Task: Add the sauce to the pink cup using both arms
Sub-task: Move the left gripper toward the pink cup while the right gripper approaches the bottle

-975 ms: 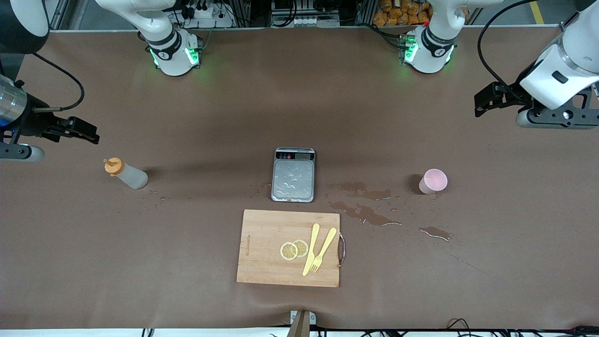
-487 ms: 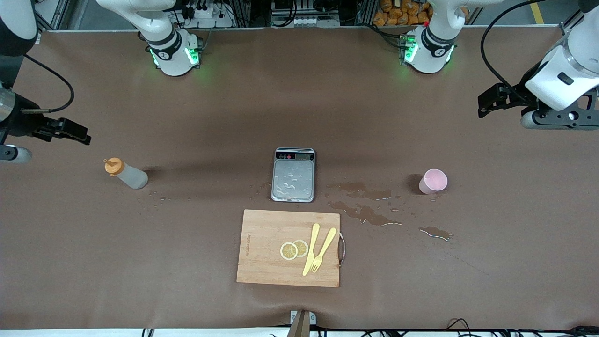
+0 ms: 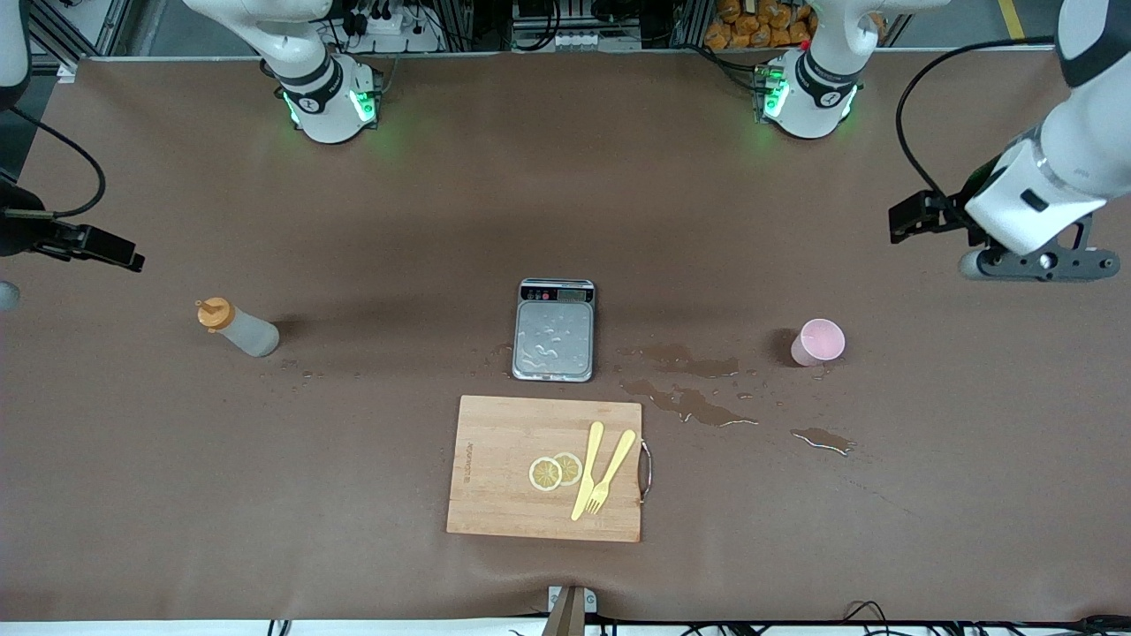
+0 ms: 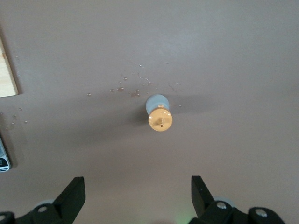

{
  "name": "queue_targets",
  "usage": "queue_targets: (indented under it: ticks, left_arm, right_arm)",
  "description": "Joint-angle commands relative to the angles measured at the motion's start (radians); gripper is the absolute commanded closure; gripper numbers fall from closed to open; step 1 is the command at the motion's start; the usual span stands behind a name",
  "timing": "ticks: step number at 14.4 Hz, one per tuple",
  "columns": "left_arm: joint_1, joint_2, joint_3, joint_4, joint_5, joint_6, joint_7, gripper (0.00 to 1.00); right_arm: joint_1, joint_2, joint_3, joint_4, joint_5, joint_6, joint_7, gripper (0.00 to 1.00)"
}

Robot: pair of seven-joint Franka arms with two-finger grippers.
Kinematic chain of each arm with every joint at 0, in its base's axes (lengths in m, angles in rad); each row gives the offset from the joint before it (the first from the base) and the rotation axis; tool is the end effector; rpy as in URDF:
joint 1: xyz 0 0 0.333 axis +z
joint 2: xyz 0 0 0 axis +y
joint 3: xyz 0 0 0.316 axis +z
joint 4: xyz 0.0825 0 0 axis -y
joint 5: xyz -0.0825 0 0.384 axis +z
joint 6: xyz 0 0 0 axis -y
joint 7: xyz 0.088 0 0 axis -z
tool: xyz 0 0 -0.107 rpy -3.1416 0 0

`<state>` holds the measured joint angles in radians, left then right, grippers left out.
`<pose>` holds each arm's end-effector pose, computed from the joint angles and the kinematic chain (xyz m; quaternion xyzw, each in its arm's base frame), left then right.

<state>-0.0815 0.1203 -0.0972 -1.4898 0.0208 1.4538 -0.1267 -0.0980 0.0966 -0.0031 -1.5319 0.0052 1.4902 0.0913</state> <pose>0.5687 -0.0969 0.5851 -0.9966 0.0256 0.0762 0.0163 0.5703 -0.0572 0.5817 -0.9930 0.0958 0.0691 0.0028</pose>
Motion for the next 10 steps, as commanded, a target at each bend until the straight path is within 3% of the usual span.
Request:
queue_targets:
  ticks: [1,4,6,10]
  left_arm:
    - [-0.007,0.050,-0.004,0.042,0.048,0.014,-0.002,0.00]
    - [0.005,0.065,-0.006,0.030,0.057,0.039,-0.004,0.00]
    - [0.026,0.077,-0.004,0.026,0.047,0.040,0.001,0.00]
    - [0.068,0.188,-0.006,-0.042,0.044,0.123,-0.002,0.00]
  right_arm:
    - [-0.063,0.014,0.012,0.001,0.007,-0.025,0.024,0.00]
    - [-0.120,0.017,0.012,0.001,0.018,-0.053,0.034,0.00]
    - [-0.195,0.041,0.012,0.006,0.076,-0.085,0.048,0.00]
    - [-0.261,0.086,0.012,0.007,0.108,-0.110,0.048,0.00]
